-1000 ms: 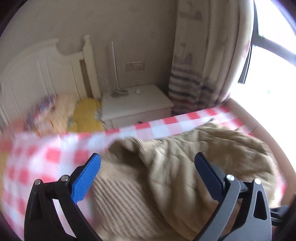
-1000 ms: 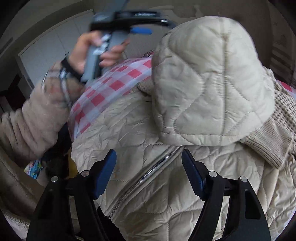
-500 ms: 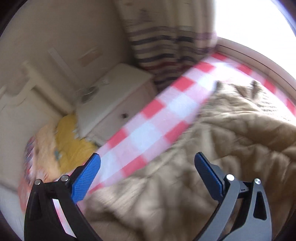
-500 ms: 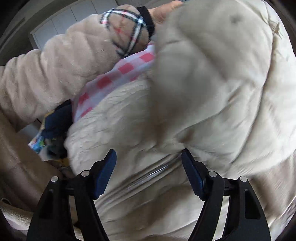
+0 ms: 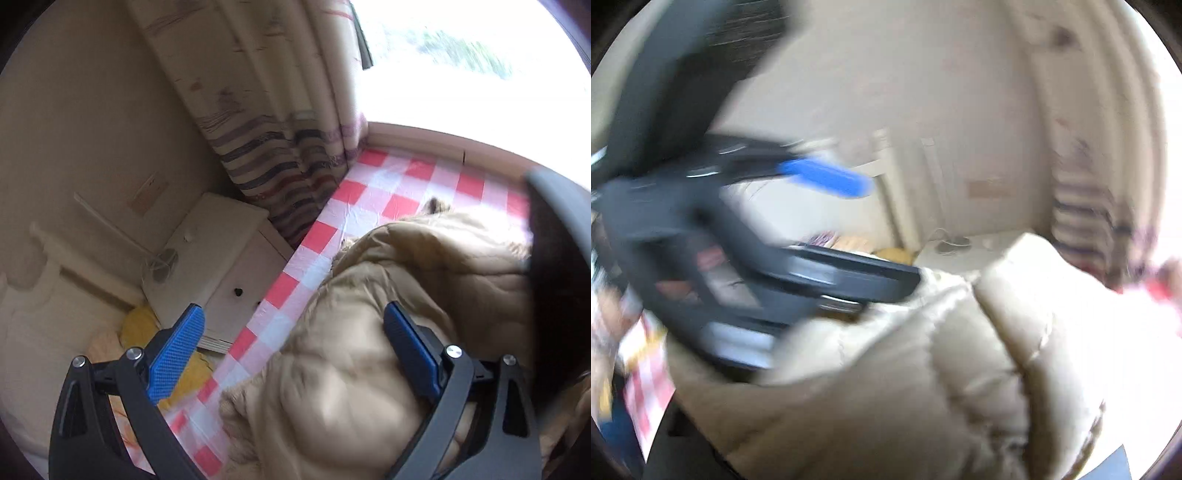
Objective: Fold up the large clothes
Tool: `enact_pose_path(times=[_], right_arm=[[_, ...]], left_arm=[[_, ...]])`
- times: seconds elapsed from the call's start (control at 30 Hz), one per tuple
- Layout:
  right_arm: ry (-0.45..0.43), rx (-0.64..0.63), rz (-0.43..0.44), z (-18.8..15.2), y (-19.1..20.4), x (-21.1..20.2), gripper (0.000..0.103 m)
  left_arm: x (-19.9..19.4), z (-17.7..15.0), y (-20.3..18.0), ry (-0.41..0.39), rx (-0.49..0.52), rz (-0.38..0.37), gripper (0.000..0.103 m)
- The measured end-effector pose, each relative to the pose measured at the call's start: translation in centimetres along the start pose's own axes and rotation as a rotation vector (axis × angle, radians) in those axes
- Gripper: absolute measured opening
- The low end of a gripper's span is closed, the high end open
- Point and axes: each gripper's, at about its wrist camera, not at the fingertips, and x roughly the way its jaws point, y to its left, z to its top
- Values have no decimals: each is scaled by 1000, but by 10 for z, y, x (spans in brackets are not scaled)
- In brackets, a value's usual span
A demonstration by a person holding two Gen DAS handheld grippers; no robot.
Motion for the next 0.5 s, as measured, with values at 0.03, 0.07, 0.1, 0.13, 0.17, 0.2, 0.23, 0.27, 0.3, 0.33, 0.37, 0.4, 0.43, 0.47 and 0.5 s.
enact_pose_path(times=[0.03,0.07,0.1,0.13,0.17,0.2,0.23,0.27,0.3,0.33,0.37,0.4,0.43,0.47,0.5], right_arm=[[46,44,4,-8,-1,5,71],[88,63,14,-15,-1,7,71],[158,76,22,-29,2,8,71],[218,80,17,-42,7,7,71],[295,81,15,-58,13,1,71],[354,78,20,-71,18,-6,71],[403,69,35,-86,24,-19,71],[429,52,47,-98,29,-32,71],[452,10,55,-112,34,-49,72],[452,-35,54,-122,38,-68,74],[437,-67,50,-129,38,-86,74],[418,-71,55,-136,34,-107,74],[411,-41,67,-139,25,-121,74],[402,22,72,-139,10,-135,74],[388,84,61,-138,-2,-144,74]], left_arm=[[-3,-4,-2,-2,-8,0,97],[-4,-14,-9,5,2,4,97],[-1,-26,-18,21,20,8,97],[1,-35,-26,36,37,14,97],[5,-52,-40,54,69,31,97],[9,-71,-55,62,104,61,98],[11,-84,-65,62,124,86,97],[12,-104,-80,59,146,130,98],[11,-120,-91,50,154,173,97],[7,-132,-98,38,153,201,97],[1,-149,-108,14,140,230,97],[-7,-162,-114,-13,110,242,97],[-16,-175,-118,-40,63,245,98],[-26,-190,-119,-67,-25,232,98],[-34,-202,-117,-84,-113,212,98]])
